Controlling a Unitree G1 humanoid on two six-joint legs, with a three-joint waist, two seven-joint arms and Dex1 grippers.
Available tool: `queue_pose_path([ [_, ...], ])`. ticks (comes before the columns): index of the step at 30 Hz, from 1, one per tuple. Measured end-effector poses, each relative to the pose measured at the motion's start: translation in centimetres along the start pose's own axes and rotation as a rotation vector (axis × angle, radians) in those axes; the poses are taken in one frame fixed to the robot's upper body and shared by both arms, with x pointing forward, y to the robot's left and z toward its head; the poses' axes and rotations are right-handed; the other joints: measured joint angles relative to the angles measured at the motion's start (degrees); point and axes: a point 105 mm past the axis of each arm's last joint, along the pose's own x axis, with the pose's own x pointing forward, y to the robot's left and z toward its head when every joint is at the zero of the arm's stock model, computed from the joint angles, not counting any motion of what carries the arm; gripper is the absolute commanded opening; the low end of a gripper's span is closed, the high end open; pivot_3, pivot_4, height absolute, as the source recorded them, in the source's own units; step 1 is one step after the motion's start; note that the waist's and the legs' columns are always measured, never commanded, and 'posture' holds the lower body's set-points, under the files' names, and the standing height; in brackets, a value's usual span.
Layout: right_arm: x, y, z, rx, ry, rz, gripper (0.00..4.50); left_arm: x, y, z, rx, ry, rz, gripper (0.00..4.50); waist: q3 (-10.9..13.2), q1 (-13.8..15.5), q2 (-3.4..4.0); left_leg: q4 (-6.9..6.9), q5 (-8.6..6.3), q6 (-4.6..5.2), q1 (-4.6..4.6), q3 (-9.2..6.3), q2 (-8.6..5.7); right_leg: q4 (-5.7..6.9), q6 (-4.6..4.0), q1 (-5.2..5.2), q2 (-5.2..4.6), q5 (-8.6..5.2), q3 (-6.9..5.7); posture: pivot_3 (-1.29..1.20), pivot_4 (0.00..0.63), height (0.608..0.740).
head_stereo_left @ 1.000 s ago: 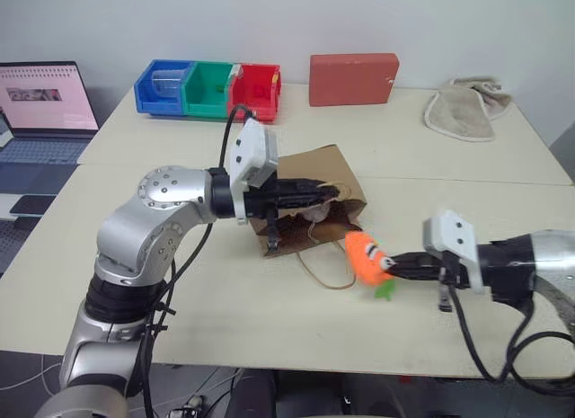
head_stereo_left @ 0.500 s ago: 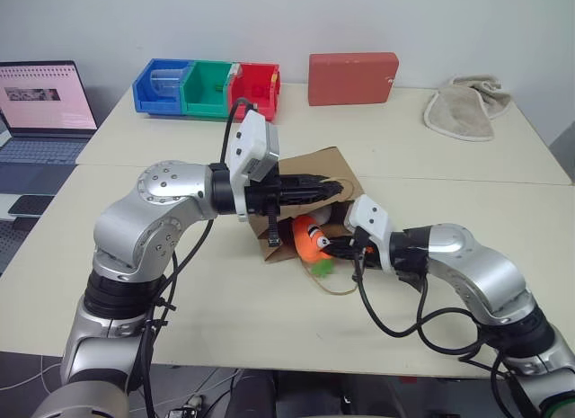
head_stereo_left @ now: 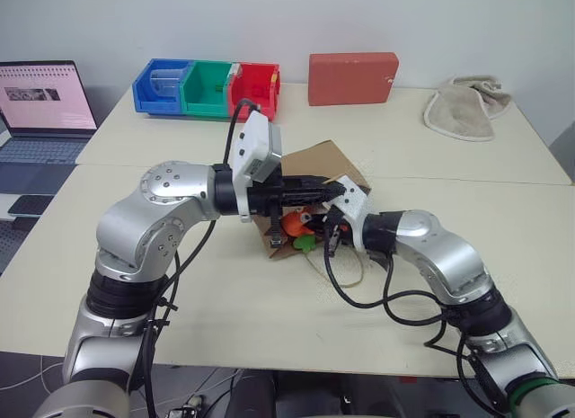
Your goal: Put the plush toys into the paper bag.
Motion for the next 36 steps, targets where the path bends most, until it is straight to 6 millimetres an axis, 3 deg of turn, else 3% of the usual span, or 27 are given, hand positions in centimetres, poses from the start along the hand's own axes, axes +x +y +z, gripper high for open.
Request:
queue_pose_path([
  [9,2.0,-0.3,-0.1,-0.003,-0.029,-0.071,0.02,0.2,-0.1,0.0,-0.013,-0.010,-0.008,0.00,0.00,-0.02,0.00,-0.03,0.00,0.00,-0.01,0.01,0.00,0.00,-0.01,-0.02,0.00,0.00,0.01,0.00,0.150,0.740],
  [12,2.4,-0.6,0.0,-0.016,-0.041,-0.101,0.75,0.2,-0.1,0.0,-0.020,-0.009,-0.009,0.00,0.00,-0.03,0.00,-0.03,0.00,0.00,-0.01,0.01,0.00,0.01,-0.01,-0.04,0.00,0.00,0.01,0.00,0.150,0.740],
  [22,1.3,-1.0,-0.1,-0.070,-0.030,-0.105,4.40,0.2,-0.1,-0.2,-0.022,-0.007,-0.005,0.00,0.01,-0.03,0.01,-0.04,0.00,0.00,-0.03,0.01,0.00,0.00,-0.01,-0.04,0.00,0.00,0.01,0.00,0.150,0.740],
  [28,-2.4,-0.4,0.7,-0.100,-0.024,-0.042,4.46,0.2,-0.1,-0.3,-0.004,-0.005,0.001,0.00,0.00,0.10,0.01,-0.05,0.00,0.00,-0.04,-0.01,0.00,-0.02,-0.02,-0.04,0.00,-0.01,0.00,0.00,0.150,0.740],
  [32,-5.4,1.1,1.6,-0.117,-0.030,0.079,4.46,0.4,-0.1,-0.6,0.004,-0.001,-0.002,0.00,0.00,0.09,0.01,-0.05,0.00,0.00,-0.03,-0.01,0.00,-0.02,-0.02,-0.03,0.00,-0.02,0.00,0.00,0.150,0.740],
  [36,-7.7,2.0,0.4,-0.094,0.000,0.151,4.46,0.3,0.2,-1.0,-0.003,0.010,0.003,0.00,0.00,0.13,0.00,-0.04,0.00,0.01,-0.05,-0.01,-0.01,-0.05,-0.05,-0.02,-0.01,-0.04,-0.02,0.00,0.150,0.740],
])
